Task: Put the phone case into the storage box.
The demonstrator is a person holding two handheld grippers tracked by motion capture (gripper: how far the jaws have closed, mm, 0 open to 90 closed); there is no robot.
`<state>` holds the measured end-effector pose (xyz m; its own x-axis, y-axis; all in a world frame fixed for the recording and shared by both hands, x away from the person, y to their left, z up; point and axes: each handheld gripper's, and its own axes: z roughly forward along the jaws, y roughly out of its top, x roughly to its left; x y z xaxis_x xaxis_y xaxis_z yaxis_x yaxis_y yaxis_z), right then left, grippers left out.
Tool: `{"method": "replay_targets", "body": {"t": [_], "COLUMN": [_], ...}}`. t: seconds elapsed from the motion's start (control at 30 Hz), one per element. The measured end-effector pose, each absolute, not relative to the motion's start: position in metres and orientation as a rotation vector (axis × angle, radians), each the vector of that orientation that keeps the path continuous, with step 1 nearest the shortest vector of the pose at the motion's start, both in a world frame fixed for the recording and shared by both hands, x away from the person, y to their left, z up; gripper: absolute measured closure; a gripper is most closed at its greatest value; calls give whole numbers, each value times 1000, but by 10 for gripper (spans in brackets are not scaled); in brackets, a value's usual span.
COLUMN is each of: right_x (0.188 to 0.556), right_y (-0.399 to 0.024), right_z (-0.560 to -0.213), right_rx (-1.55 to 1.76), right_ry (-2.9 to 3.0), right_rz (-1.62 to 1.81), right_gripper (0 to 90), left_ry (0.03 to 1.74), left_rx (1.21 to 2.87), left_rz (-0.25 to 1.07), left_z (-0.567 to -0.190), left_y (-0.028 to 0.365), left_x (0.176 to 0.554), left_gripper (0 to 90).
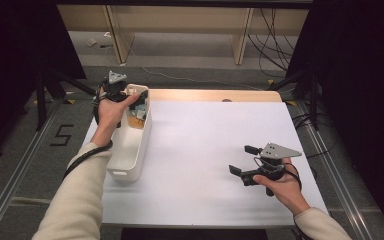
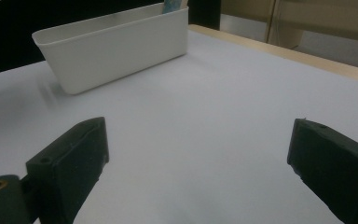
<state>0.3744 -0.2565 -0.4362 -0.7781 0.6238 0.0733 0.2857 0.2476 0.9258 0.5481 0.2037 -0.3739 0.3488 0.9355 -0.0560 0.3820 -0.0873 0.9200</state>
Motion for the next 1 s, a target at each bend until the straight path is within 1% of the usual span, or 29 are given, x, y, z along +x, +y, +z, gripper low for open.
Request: {"method": "replay_targets", "body": {"t": [0.53,1.0], "right_x": [374,375], "right_y": [-257,-257], "right_z": [-435,-435], "right_rx": [841,847], "right_ry": [2209,2205], "right_rz": [1538,1540], "right_gripper": [61,61], "left_ry": [1133,1076], "left_rx": [1659,1641], "left_rz": [712,674], "left_z": [-367,-369], "left_y": [208,206], "left_x": [507,477], "left_gripper": [3,17]}}
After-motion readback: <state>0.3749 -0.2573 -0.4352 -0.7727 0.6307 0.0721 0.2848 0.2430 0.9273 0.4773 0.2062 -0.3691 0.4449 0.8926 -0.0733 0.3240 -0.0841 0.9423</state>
